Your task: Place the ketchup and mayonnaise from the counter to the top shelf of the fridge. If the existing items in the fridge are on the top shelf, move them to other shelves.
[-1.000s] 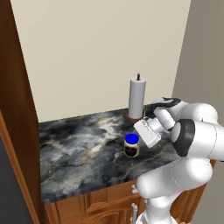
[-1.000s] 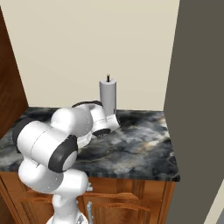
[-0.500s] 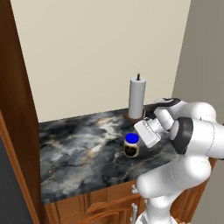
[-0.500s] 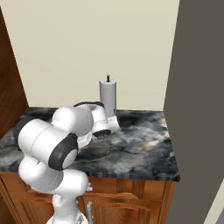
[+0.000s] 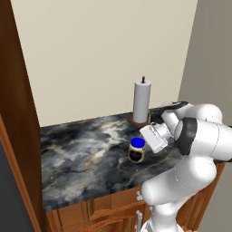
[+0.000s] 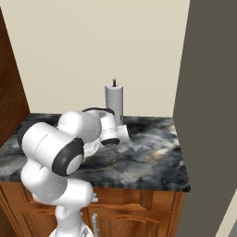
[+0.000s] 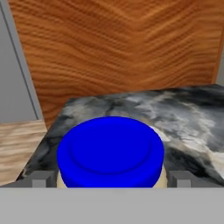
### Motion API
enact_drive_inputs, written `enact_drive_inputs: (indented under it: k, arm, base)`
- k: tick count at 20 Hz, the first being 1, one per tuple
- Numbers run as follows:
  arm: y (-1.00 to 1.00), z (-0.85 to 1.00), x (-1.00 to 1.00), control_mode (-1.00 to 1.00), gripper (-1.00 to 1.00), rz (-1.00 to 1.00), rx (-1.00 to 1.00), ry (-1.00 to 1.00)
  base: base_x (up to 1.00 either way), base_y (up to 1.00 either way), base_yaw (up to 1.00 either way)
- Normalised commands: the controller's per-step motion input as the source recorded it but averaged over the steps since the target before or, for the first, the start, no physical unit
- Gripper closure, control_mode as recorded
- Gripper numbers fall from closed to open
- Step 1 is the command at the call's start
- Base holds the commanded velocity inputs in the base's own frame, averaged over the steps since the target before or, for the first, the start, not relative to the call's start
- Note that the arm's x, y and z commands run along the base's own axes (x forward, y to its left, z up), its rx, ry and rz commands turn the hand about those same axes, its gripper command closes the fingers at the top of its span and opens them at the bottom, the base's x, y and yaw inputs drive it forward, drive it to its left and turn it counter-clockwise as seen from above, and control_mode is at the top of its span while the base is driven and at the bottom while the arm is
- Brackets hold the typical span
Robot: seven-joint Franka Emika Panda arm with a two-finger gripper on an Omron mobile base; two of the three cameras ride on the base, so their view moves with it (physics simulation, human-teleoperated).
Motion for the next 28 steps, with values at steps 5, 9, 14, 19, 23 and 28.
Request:
enact_drive_inputs:
  k: [5, 9, 14, 19, 23, 28]
  arm:
    - [0.0, 0.68, -0.35, -1.0, 1.0, 0.0, 0.0, -0.13]
    - [0.01, 1.0, -0.68, -1.0, 1.0, -0.03, -0.01, -0.09]
    - [0.0, 1.0, -0.89, -1.0, 1.0, -0.06, 0.0, -0.05]
    - [0.0, 1.0, -0.9, -1.0, 1.0, -0.1, -0.01, -0.02]
    - [0.0, 1.0, -0.81, -1.0, 1.0, -0.15, -0.05, 0.0]
    - [0.03, 0.96, -0.72, -1.0, 1.0, -0.13, -0.11, 0.06]
  base:
    - [0.0, 0.0, 0.0]
    - [0.0, 0.0, 0.0]
    - [0.0, 0.0, 0.0]
    - [0.0, 0.0, 0.0]
    - [0.0, 0.0, 0.0]
    - [0.0, 0.0, 0.0]
